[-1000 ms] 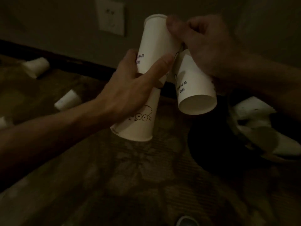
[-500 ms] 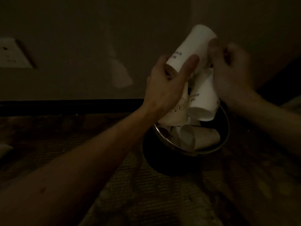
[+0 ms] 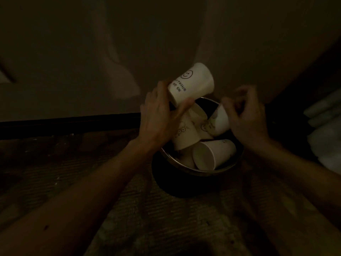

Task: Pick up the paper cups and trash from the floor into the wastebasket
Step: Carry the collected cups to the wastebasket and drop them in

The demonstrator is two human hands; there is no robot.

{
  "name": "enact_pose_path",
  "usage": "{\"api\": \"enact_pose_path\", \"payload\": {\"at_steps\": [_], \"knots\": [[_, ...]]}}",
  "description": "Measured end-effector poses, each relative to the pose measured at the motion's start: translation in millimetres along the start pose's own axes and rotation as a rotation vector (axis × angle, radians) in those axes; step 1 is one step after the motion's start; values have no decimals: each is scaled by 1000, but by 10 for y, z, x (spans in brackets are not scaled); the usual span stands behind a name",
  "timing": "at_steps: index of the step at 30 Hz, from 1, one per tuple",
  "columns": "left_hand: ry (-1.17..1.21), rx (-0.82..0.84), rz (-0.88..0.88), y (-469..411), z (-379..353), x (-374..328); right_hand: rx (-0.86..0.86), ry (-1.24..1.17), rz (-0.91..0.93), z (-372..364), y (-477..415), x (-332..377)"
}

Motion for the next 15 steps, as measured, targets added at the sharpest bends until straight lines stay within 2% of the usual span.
{"api": "enact_pose_path", "payload": {"at_steps": [3, 8, 10, 12, 15], "knots": [[-77, 53, -64, 86, -26, 12, 180, 94, 15, -131, 98, -105], [-377, 241, -32, 145, -216, 64, 415, -54, -129, -129, 2, -121], [-342, 295, 15, 136, -191, 51, 400, 1, -106, -41, -19, -114], [-253, 275, 10, 82, -79, -23, 334, 67, -70, 68, -3, -60], [-231, 252, -90, 30, 112, -202, 291, -49, 50, 152, 44, 223]]}}
Point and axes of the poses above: each hand's wrist, its own y-axis away from the middle knuckle, its own z-axis out of the back of the hand, x = y × z, the point moved 6 cm from there along -y, towards the middle knuckle, and after that the axes turned 10 degrees about z, right-handed, at the moved point
